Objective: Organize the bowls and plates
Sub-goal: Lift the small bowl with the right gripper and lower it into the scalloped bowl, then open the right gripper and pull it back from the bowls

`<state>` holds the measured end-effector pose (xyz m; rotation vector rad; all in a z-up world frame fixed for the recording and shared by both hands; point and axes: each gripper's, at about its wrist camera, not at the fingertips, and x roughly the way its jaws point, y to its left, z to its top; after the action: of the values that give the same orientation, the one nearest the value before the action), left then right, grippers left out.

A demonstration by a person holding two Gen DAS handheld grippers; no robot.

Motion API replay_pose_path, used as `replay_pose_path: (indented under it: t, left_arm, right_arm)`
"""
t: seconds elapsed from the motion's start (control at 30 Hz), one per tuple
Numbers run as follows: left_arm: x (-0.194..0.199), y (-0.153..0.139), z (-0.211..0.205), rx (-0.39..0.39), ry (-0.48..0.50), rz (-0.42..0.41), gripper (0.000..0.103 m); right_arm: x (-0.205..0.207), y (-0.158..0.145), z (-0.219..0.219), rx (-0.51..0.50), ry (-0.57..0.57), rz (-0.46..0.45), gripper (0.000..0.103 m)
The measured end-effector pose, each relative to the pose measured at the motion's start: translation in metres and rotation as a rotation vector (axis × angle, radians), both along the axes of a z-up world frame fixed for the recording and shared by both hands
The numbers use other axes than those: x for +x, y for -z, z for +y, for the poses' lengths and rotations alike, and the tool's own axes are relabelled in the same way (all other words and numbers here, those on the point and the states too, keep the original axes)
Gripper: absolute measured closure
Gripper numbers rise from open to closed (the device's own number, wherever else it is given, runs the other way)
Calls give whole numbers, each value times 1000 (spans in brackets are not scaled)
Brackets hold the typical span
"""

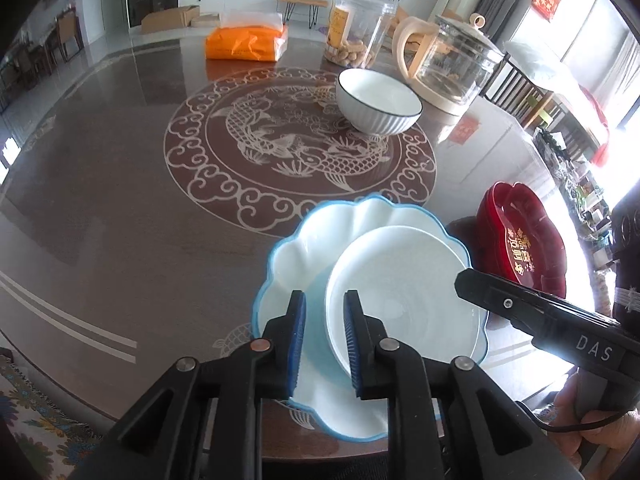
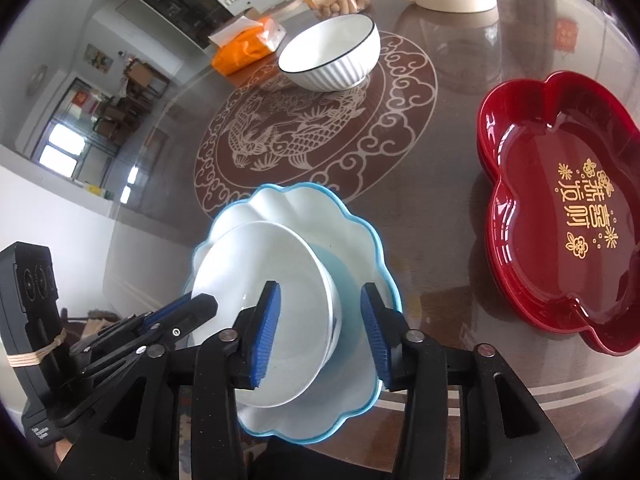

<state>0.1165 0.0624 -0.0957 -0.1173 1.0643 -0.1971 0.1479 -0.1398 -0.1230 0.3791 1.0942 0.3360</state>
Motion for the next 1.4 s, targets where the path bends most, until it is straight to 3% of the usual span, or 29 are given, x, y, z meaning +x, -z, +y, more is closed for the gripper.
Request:
replay_pose_path:
  t: [0.1,0.13,0.23,0.5,0.7,0.83,1.4]
  left_arm:
    - [-15,-21,4,43,-60,-125,27]
    - [-21,-29,4,68,-85,-175,18]
    - [-32,-44,2,142,-115,-261,11]
    - [-47,-49,-1,224,-148,-295,10]
    - [-59,-52,3,222,-181,-312,10]
    - [-67,-56,2,232,-191,-327,10]
    - [-81,-63,-2,246,-203,-351,10]
  right_arm:
    - [-17,-22,-1,-45,-8,-103,46]
    - [-24,-29,-1,-66,-4,-140,41]
    - [-47,-45,-5,-154,24,-250,37]
    - [-77,-42,-22,-324,113,-334,34]
    - [-91,-43,-24,-389,130,-370,34]
    - [-94,-43,-22,-382,129,-370,27]
    - [-110,-51,-24,-387,175,-396,27]
